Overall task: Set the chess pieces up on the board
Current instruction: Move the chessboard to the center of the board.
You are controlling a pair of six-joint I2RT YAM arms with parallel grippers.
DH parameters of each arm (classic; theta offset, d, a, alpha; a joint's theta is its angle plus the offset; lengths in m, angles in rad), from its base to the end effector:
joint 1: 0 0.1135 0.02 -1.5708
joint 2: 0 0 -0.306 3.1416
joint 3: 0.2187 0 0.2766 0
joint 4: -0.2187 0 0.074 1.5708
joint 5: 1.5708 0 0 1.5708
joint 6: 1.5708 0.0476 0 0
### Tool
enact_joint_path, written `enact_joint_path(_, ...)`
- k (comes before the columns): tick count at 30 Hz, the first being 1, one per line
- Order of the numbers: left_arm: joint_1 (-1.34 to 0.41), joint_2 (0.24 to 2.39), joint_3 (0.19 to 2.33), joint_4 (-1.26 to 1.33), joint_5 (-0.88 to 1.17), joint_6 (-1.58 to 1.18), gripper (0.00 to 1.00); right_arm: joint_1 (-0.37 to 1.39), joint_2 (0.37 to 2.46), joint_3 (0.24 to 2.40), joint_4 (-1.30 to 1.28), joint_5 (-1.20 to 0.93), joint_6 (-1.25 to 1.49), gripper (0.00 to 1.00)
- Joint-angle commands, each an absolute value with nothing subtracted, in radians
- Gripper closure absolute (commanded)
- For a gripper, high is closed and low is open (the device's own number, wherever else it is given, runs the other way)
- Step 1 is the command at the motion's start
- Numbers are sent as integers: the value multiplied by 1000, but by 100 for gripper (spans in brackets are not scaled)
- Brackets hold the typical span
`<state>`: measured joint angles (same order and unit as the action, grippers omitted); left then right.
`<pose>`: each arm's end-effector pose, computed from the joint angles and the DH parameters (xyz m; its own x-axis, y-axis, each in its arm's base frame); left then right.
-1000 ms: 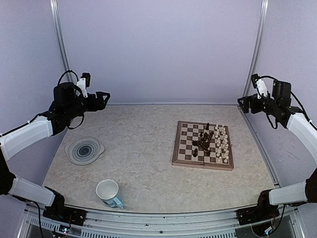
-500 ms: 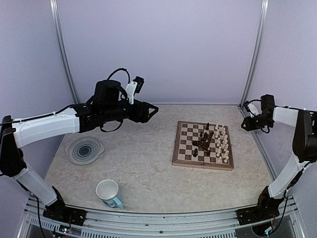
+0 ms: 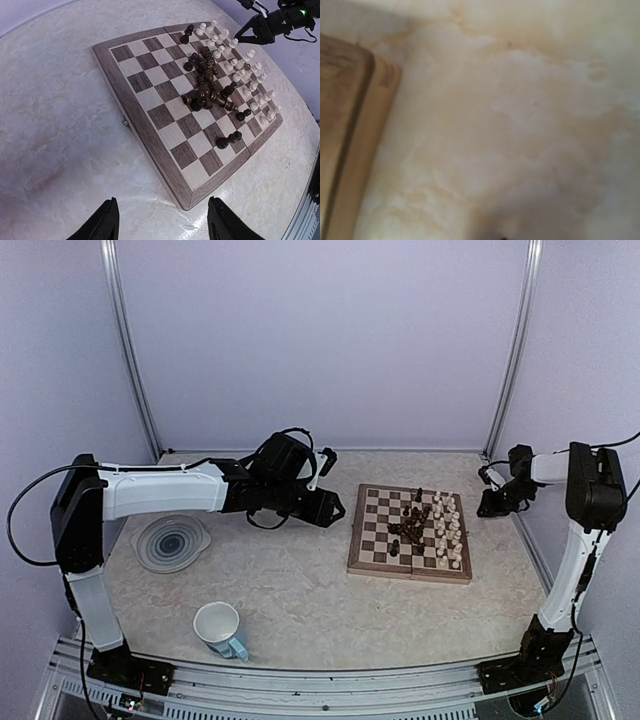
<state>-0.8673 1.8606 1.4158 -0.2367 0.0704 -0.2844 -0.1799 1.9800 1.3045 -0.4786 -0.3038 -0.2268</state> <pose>0.3024 -0.3616 0.2682 -0.6145 0.2917 -0.7330 0.6497 0.7142 -0.2604 0.4338 -0.0644 0.1630 -0.8882 -0.0565 -0.4559 -0.1520 0.9727 0.1755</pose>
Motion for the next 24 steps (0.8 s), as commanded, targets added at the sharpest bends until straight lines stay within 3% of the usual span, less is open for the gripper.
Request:
enact_joint_path(1, -874, 1870, 1456, -281, 62, -296, 38, -147, 2032, 1342, -509, -324, -247, 82)
enact_joint_path(11, -855, 1840, 1388, -279, 29, -292, 30, -41, 2136, 1427, -527, -352, -295, 83)
enact_joint_path(24, -727, 1758, 1276, -187, 101, -383, 30, 126, 2271, 1638, -604, -469, -417, 83)
